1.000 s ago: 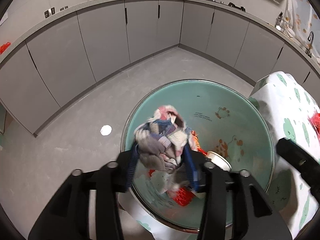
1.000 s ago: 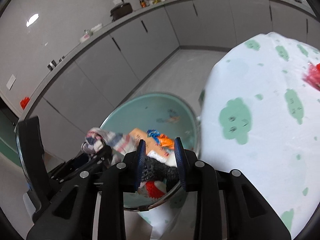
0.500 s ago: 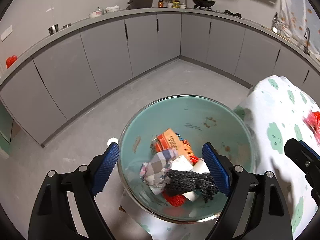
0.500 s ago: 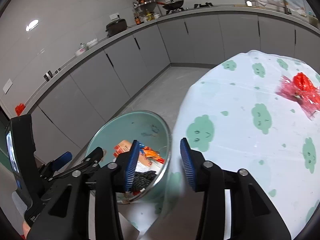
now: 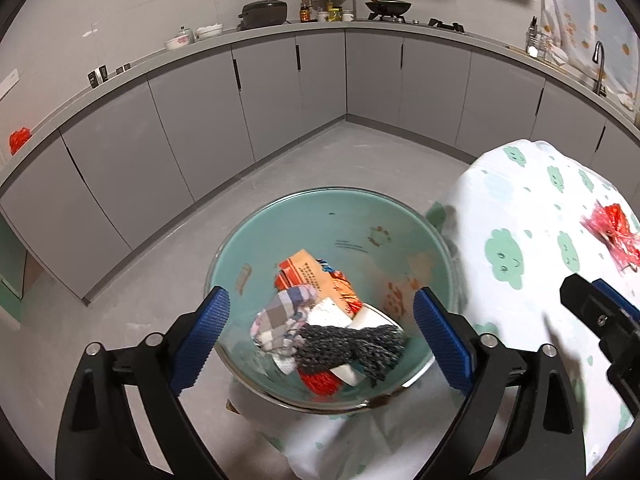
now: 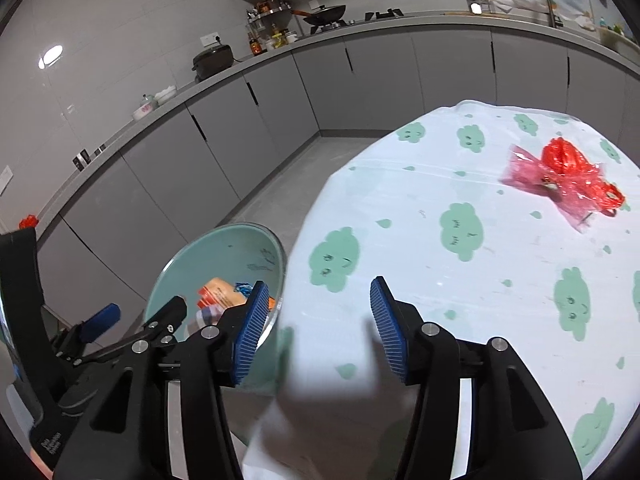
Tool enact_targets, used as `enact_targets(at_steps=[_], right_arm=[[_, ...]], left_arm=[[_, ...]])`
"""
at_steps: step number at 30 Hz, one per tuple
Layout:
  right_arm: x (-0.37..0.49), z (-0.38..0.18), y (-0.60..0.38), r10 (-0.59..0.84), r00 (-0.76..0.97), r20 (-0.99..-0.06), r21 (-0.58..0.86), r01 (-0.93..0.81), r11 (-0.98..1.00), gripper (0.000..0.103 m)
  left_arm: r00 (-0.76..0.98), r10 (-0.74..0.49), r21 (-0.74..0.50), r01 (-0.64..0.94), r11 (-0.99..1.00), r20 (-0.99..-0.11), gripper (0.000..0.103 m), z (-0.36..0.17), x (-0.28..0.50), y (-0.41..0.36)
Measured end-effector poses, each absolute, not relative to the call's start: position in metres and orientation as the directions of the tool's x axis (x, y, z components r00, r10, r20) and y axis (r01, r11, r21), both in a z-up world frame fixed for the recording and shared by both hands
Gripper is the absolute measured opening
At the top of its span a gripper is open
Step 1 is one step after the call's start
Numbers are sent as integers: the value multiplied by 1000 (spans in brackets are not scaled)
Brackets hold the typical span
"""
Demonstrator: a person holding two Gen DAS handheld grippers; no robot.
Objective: Collect trash
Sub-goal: 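Move both open grippers back over the red and pink bags on the table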
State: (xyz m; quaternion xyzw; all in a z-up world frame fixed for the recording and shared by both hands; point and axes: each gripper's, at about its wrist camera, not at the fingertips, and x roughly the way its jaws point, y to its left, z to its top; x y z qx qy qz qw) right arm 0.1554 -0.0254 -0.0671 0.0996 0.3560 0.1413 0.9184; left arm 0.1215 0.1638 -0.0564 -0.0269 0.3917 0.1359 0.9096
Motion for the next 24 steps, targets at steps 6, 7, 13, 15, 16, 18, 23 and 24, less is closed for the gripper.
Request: enact_targets(at_steps=[6, 7, 13, 15, 16, 18, 23, 24], right_arm=[[149, -67, -51, 287, 729, -621, 269, -145, 952, 53], [148, -67, -60, 271, 738, -617, 264, -131, 956, 53], [145, -70, -111, 200, 761, -617, 258, -44, 965, 53], [146, -72, -131, 175, 764, -621, 258, -12, 966, 53], [147, -72, -144, 156, 767, -622, 254, 10, 967, 53], [149, -73, -160, 132, 770, -625, 248, 35, 968, 53], [160, -72, -203, 63, 777, -626, 220, 99, 970, 52], [163, -71, -211, 51, 777, -627, 216, 110, 970, 52]], left_arm=[[672, 169, 48, -195, 980, -722, 92, -54, 120, 135], [673, 158, 49, -178, 983, -722, 92, -55, 121, 129], [676, 86, 41, -82, 996, -732, 88, -56, 130, 88], [675, 61, 38, -48, 998, -736, 85, -57, 135, 71], [675, 50, 36, -34, 999, -736, 83, -57, 137, 64], [674, 20, 28, 1, 1000, -739, 80, -58, 145, 47], [670, -39, 22, 82, 996, -741, 77, -58, 164, 3], [668, -51, 19, 98, 995, -742, 76, -58, 169, -7]])
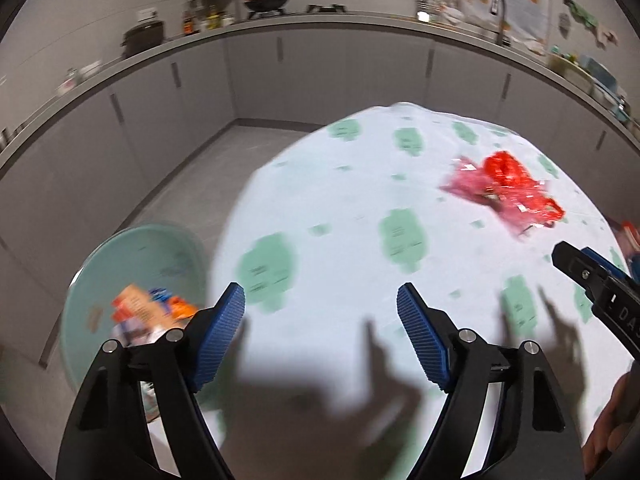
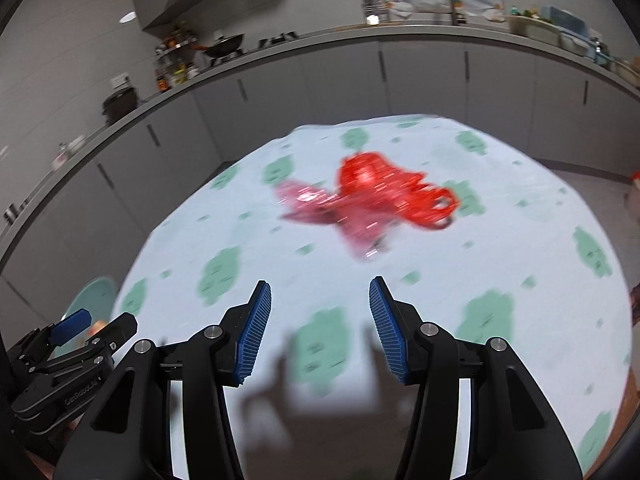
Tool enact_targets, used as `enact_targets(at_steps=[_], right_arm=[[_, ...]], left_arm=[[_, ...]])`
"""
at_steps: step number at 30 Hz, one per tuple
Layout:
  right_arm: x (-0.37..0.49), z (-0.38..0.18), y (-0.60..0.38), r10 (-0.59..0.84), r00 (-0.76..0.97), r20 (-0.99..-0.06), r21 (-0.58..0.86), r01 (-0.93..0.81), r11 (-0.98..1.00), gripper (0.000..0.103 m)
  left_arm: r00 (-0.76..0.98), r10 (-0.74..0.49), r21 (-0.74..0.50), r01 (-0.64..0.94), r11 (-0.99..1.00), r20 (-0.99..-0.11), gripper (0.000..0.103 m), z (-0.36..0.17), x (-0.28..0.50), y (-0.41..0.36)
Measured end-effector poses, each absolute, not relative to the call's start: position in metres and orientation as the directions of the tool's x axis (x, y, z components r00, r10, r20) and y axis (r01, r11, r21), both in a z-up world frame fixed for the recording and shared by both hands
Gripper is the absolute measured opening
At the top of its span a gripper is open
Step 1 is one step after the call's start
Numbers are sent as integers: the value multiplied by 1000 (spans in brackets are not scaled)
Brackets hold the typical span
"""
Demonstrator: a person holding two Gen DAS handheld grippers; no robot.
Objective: Collect trash
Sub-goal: 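Move both open grippers back over the red and pink bags on the table, then grasp the pink plastic bag with the left gripper while the right gripper grasps the red bag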
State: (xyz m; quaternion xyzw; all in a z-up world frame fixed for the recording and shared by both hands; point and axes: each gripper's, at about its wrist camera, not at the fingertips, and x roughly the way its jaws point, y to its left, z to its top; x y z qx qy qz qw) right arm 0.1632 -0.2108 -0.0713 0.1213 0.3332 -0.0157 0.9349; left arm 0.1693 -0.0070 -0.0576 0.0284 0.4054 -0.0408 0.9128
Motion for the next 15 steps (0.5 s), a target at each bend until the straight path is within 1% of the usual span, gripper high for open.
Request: enact_targets(at_steps=[8, 12, 15], right_arm=[[197, -62, -262, 28, 768, -640, 208, 138, 968, 52], [220, -58, -282, 25, 760, -649, 190, 130, 973, 46], [238, -59, -297, 57, 748, -661, 208, 109, 972, 45]], left_arm=[[646, -109, -18, 146, 989, -756, 76, -55, 221, -64], [621, -131, -43, 154, 987, -773, 75, -57, 253, -88], [611, -146, -58, 161, 985, -778, 73, -58, 269, -97]])
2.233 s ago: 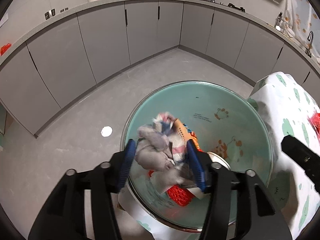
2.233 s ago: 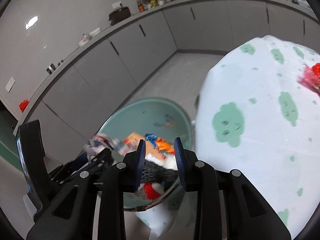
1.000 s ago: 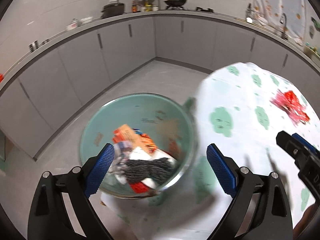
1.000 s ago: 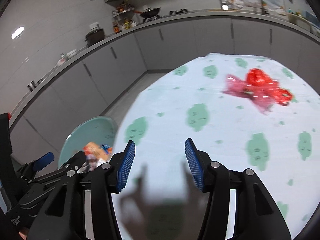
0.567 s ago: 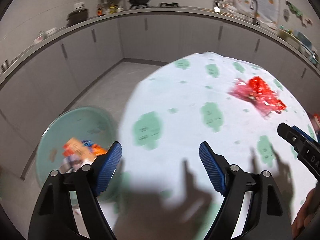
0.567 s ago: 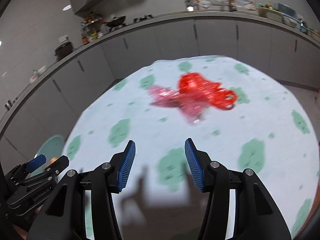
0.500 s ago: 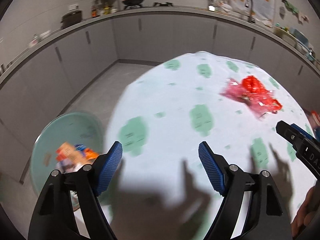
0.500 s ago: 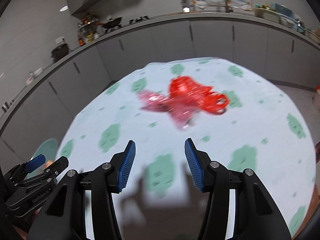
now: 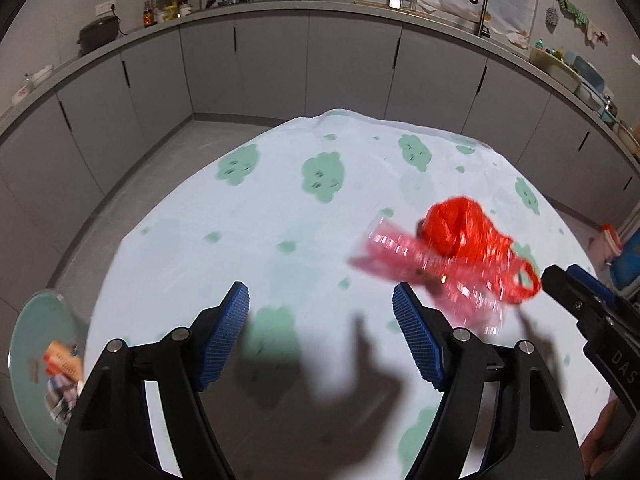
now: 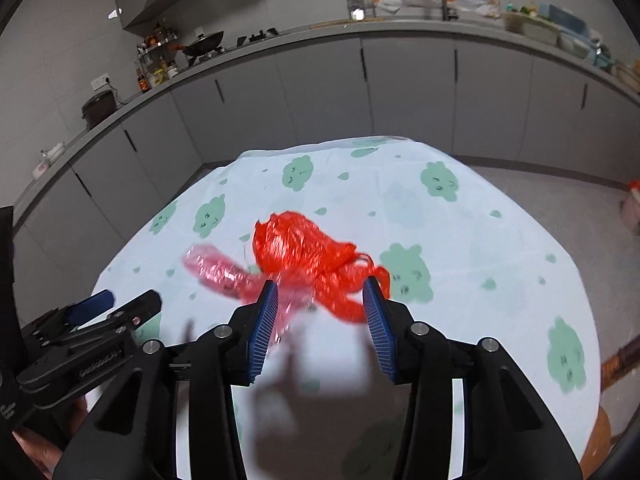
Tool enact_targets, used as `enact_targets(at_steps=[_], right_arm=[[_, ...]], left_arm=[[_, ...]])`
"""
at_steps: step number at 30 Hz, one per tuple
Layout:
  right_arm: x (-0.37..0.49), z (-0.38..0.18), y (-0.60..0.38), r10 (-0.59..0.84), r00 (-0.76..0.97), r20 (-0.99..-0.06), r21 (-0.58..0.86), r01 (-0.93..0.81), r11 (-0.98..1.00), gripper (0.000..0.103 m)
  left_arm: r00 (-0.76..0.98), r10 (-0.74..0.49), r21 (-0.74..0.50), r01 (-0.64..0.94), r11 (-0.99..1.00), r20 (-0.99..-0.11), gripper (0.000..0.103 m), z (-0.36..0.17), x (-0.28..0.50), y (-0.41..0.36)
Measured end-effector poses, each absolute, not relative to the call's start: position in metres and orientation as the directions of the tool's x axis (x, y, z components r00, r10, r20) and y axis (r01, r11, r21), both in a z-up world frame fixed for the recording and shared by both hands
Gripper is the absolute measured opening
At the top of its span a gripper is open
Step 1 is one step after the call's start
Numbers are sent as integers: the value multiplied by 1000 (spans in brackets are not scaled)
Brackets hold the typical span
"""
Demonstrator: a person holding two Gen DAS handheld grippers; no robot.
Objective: Collect trash
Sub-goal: 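Grasp the pink plastic bag with the left gripper while the right gripper grasps the red bag, then carry both bags over the teal bucket and open both grippers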
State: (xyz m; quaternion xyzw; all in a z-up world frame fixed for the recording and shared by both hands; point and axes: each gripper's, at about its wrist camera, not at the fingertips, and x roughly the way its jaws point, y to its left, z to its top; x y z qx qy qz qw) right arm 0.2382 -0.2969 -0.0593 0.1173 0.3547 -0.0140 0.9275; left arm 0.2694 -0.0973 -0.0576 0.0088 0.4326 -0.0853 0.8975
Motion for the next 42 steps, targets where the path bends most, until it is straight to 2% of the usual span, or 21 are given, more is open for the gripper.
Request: enact_targets(at_steps=[8, 14, 19, 25, 28, 30, 33, 36, 42], right_arm=[[285, -61, -309, 129, 707, -696, 220, 39, 975, 45], [314, -88, -312, 196, 641, -742, 259, 5, 966, 44], [318, -106, -314, 236, 610, -756, 302, 6, 953, 42], [315, -106, -308, 202, 614, -763, 239, -22, 971, 41], [313, -105, -306, 187, 601, -777, 220, -20, 975, 35], [310, -105, -306, 175, 592, -787, 208, -12, 978, 23], [304, -106, -305, 164, 580, -798, 204, 5, 979, 12], [295, -106, -307, 170, 577, -799, 228, 29, 973, 8], [257, -97, -303, 191, 610, -769, 301, 81, 950, 7]], left_arm=[[580, -160, -83, 157, 984, -799, 73, -62, 308, -119], [522, -193, -126, 162, 979, -831, 73, -79, 329, -134], [501, -234, -144, 212, 967, -833, 45, -88, 333, -147], [494, -251, -128, 269, 955, -833, 31, -92, 327, -158], [493, -253, -119, 288, 950, -833, 29, -90, 321, -156], [500, -251, -115, 288, 951, -829, 27, -86, 313, -149], [525, -238, -96, 283, 954, -817, 26, -79, 302, -138], [556, -228, -73, 286, 956, -799, 26, -68, 287, -126], [599, -212, -46, 281, 959, -772, 26, -50, 261, -109]])
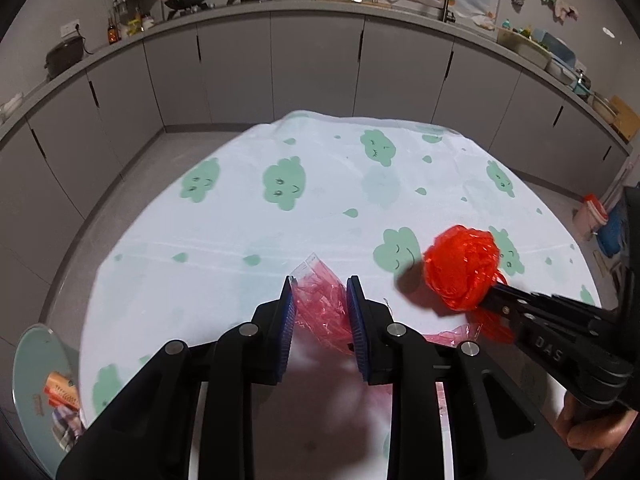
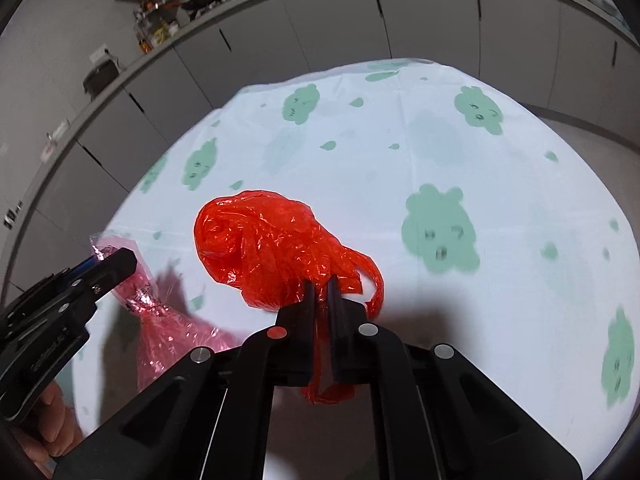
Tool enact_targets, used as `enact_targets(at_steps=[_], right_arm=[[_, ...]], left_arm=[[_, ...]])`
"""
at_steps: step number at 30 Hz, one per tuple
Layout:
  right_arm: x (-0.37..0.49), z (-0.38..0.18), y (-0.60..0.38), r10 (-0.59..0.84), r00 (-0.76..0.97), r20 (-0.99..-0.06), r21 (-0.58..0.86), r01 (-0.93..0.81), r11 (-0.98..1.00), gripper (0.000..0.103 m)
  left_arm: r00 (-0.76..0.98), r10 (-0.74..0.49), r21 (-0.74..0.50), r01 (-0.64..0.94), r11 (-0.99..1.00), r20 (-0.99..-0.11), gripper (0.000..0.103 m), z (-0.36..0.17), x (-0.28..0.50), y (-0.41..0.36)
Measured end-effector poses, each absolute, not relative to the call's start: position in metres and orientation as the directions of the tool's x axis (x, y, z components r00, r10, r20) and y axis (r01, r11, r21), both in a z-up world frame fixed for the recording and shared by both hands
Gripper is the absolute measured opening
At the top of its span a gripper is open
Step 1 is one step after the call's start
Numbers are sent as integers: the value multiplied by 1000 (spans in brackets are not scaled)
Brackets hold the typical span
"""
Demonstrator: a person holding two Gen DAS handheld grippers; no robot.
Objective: Collect trash
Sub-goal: 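Carry both bags over the teal bucket and open both grippers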
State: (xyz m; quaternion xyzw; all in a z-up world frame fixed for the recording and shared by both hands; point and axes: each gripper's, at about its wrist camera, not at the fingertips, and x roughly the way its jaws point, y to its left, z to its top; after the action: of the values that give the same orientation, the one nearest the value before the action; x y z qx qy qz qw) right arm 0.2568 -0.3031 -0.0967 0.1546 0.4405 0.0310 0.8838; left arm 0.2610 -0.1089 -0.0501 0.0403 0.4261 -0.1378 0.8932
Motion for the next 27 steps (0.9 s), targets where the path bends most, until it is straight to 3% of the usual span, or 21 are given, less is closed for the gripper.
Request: enact_targets(at_steps=[13, 27], right_arm=[[180, -58, -250, 143, 735, -663, 305, 91, 948, 7], [137, -53, -190, 181, 752, -633, 318, 40, 947, 7]], left_arm=[[665, -144, 1, 212, 977, -733, 26, -30, 202, -56], [713, -96, -4, 129, 992, -695, 26, -18, 147, 11]])
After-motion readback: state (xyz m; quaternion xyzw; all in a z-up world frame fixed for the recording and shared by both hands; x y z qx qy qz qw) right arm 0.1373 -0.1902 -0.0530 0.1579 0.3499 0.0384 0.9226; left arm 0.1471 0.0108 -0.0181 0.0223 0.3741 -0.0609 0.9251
